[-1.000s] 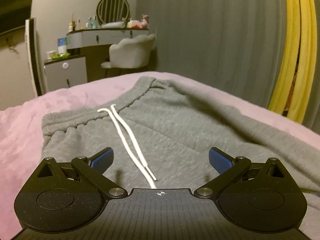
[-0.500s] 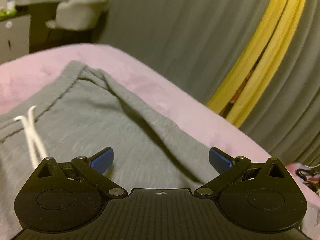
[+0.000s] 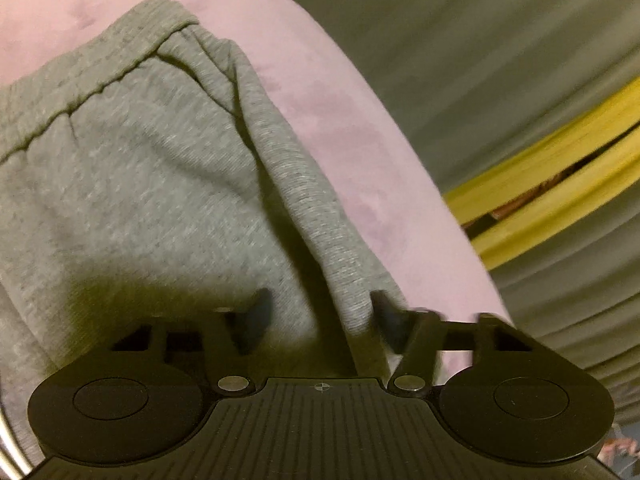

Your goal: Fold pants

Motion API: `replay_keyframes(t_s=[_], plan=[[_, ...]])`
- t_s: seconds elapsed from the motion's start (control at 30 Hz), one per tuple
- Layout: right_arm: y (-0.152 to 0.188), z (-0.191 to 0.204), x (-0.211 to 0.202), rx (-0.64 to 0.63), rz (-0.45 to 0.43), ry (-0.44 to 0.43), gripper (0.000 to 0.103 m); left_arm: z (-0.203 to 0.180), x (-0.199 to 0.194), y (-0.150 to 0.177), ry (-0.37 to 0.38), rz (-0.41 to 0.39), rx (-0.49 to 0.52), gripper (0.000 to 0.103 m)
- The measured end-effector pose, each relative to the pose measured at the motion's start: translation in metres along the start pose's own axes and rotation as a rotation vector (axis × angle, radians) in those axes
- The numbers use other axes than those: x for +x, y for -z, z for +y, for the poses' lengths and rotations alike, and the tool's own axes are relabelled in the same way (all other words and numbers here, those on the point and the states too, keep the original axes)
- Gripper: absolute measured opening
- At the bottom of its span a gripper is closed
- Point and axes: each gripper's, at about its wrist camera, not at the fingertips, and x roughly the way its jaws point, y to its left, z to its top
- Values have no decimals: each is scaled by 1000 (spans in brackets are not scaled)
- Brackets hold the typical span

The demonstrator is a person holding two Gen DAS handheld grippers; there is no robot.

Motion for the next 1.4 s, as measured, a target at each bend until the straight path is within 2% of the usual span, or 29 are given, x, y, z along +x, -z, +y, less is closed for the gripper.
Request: replay_keyframes(t_s=[0.03, 0.07, 0.13, 0.27, 0.4, 0.5, 0.57, 0.6, 0.67, 0.7, 0.73, 0.77, 0.8, 0.83, 0.9, 0.97, 1.0, 1.03, 1.07, 1.13, 1.17, 1.2, 1.27, 1.3, 1.37, 1.4], plan=[[-1, 2, 1, -12, 0, 2, 11, -3, 0, 0, 8, 23, 9, 7], [-3, 3, -2, -12, 9, -3, 10, -5, -2, 0, 20, 40, 11, 7], [-10, -1, -14, 40, 29, -26, 8, -11, -21, 3, 28, 3, 36, 7], [-38, -42, -63, 252, -32, -83, 6, -15, -98, 16, 165, -108, 132, 7], [-46, -108, -124, 478, -35, -146, 5, 13, -180, 66, 248, -153, 211, 7], [-25, -150, -152, 547, 36, -126, 5, 58, -203, 112, 208, -112, 220, 8], [-5, -178, -154, 609, 124, -65, 6, 89, -197, 135, 124, -55, 183, 10], [5, -189, -153, 631, 177, -14, 7, 101, -191, 144, 68, -47, 185, 14], [23, -208, -143, 675, 281, 30, 10, 114, -182, 153, -42, -61, 199, 34], [29, -213, -139, 701, 306, 33, 11, 120, -178, 151, -45, -61, 180, 53], [34, -216, -134, 739, 333, 16, 11, 124, -177, 147, -12, -60, 145, 58], [37, -216, -131, 767, 337, -10, 14, 128, -176, 142, 10, -76, 90, 59], [36, -214, -130, 787, 323, -28, 27, 132, -176, 138, 20, -113, 49, 67], [35, -211, -128, 794, 312, -40, 42, 131, -174, 138, 28, -142, 48, 83], [30, -203, -120, 776, 313, -58, 60, 128, -164, 129, -7, -159, 29, 85], [25, -196, -112, 747, 302, -59, 60, 127, -147, 123, 0, -130, 9, 85], [24, -194, -107, 728, 304, -62, 46, 127, -143, 120, -12, -127, -4, 83], [22, -189, -105, 710, 313, -52, 19, 127, -141, 116, -13, -135, -16, 77], [22, -186, -105, 695, 312, -50, 7, 131, -144, 106, -3, -135, -26, 68], [22, -186, -105, 683, 288, -62, 5, 130, -146, 94, -8, -120, -37, 22], [21, -188, -106, 688, 271, -69, 5, 133, -146, 92, -10, -112, -41, 18], [21, -191, -106, 702, 256, -79, 9, 136, -147, 91, -5, -106, -53, 18], [22, -198, -100, 743, 268, -76, 23, 138, -140, 91, -5, -88, -78, 23], [23, -200, -96, 760, 291, -81, 37, 141, -137, 90, -9, -83, -100, 28], [27, -198, -88, 764, 334, -95, 36, 144, -140, 94, 11, -67, -147, 27], [27, -194, -88, 741, 340, -84, 22, 143, -140, 93, 10, -61, -153, 18]])
